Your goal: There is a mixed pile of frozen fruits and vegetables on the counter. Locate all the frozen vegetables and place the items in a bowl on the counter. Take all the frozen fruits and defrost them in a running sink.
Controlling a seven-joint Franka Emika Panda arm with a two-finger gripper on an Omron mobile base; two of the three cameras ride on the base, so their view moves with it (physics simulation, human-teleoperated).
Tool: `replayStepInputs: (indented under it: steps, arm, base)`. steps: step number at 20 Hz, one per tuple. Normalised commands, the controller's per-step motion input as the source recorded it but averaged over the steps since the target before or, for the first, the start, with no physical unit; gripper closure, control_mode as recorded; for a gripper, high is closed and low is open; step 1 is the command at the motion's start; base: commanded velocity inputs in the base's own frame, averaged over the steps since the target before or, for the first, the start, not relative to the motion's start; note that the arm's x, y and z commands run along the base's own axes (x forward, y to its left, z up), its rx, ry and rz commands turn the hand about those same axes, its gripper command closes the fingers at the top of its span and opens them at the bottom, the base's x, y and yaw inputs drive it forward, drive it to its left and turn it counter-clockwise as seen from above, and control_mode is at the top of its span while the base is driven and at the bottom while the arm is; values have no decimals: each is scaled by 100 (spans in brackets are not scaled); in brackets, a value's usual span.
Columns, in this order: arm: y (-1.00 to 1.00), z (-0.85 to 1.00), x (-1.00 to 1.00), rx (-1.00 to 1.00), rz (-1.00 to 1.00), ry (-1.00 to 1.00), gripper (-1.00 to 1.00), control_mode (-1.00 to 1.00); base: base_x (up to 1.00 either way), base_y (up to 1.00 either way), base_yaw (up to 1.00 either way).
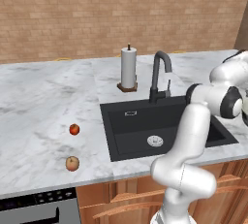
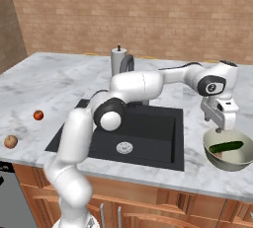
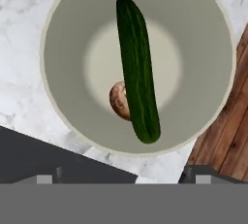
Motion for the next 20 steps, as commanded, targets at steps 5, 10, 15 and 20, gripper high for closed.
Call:
replayStepInputs:
  steps: [5,10,15,20]
  arm:
    - [50,0,0,-16,3,-3,-100,-100]
    - [48,-5,0,-19,0,-19,-100,-100]
    - [50,0,0,-18,0,-17,-100,-100]
    - [49,6,13,-7,3,-1,-100,-100]
  base:
    - [0,0,0]
    - [0,0,0]
    - [0,0,0]
    - [0,0,0]
